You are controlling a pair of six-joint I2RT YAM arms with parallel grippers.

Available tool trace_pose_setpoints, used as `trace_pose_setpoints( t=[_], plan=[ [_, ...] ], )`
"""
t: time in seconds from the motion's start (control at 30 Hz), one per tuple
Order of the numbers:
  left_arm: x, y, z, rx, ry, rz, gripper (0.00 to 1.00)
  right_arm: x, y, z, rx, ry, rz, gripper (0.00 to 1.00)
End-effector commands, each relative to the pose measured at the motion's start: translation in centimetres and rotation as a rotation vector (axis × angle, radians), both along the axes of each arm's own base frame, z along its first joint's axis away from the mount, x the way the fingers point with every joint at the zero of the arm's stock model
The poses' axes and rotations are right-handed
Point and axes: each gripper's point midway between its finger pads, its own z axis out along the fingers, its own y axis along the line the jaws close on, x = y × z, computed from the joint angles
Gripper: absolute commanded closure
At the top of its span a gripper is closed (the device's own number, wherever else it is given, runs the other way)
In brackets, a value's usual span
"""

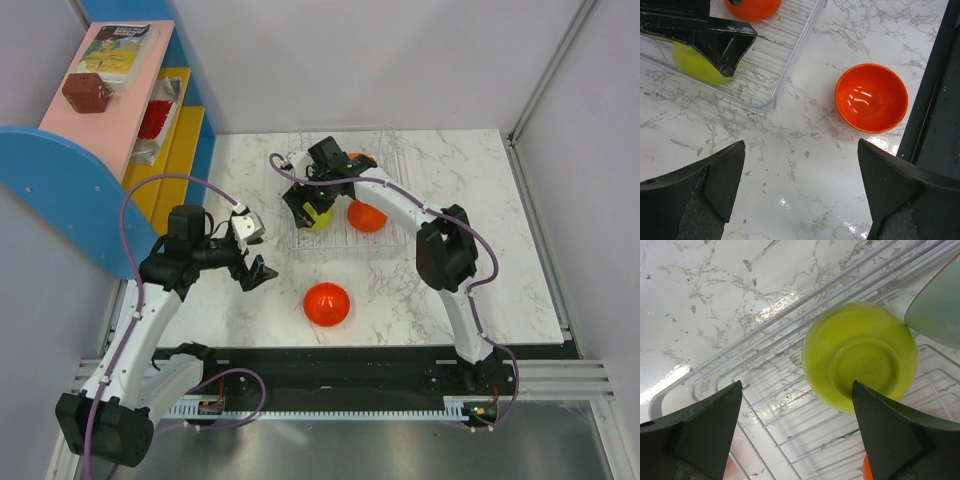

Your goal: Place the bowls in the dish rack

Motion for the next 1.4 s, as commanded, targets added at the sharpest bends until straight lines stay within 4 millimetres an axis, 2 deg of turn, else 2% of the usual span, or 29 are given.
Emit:
trace_pose_setpoints(
  t=[0.0,0.13,0.2,0.27,0.37,0.47,0.53,0.6,0.63,0.67,0.8,0.83,0.93,0.97,1.2,1.37],
  plan=[
    [0.1,-0.3,1.2,-0.029,-0.037,-0.021,0.00,0.9,1.2,0.2,0.054,0.027,0.011,0.02],
    [-0.1,-0.6,1.1,-0.040,-0.027,-0.042,0.00,0.7,0.8,2.5,0.080,0.011,0.015,0.02],
    [-0.3,-0.9,1.1,-0.047,-0.014,-0.066,0.00,0.1,0.0,4.5,0.097,-0.011,0.016,0.02],
    [-0.2,-1.2,0.7,-0.046,0.008,-0.088,0.00,-0.3,-1.3,6.6,0.115,-0.032,0.003,0.02],
    [0.2,-1.9,0.0,-0.008,0.023,-0.113,0.00,-0.9,-3.6,8.8,0.109,-0.072,-0.029,0.02],
    [0.6,-3.3,-2.1,0.092,0.057,-0.127,0.00,-1.1,-5.9,10.3,0.087,-0.123,-0.067,0.02],
    [0.7,-4.4,-3.2,0.133,0.096,-0.148,0.00,-0.5,-7.8,10.6,0.049,-0.157,-0.121,0.02],
    [0.9,-5.4,-3.9,0.177,0.115,-0.150,0.00,-0.6,-9.4,10.5,0.024,-0.166,-0.152,0.02],
    [1.1,-5.7,-5.2,0.213,0.151,-0.151,0.00,-0.2,-10.5,10.2,0.010,-0.165,-0.177,0.02],
    [1.1,-6.0,-5.7,0.233,0.160,-0.151,0.00,-0.3,-11.1,9.5,0.009,-0.155,-0.186,0.02],
    [1.9,-7.0,-7.8,0.286,0.201,-0.124,0.00,-0.4,-12.5,7.9,0.069,-0.073,-0.183,0.02],
    [2.3,-7.2,-8.4,0.294,0.203,-0.114,0.00,-1.2,-11.8,7.9,0.125,-0.026,-0.141,0.02],
    [3.1,-7.4,-9.8,0.343,0.205,-0.080,0.00,-1.7,-11.3,7.2,0.202,0.070,-0.102,0.02],
    [3.1,-7.4,-10.8,0.373,0.221,-0.074,0.00,-1.7,-11.2,6.3,0.206,0.105,-0.098,0.02],
    [3.0,-8.2,-13.7,0.438,0.260,-0.072,0.00,-0.6,-11.9,2.9,0.166,0.160,-0.126,0.02],
    [2.7,-8.6,-14.7,0.458,0.271,-0.079,0.00,0.1,-12.6,0.9,0.127,0.173,-0.153,0.02]
  ],
)
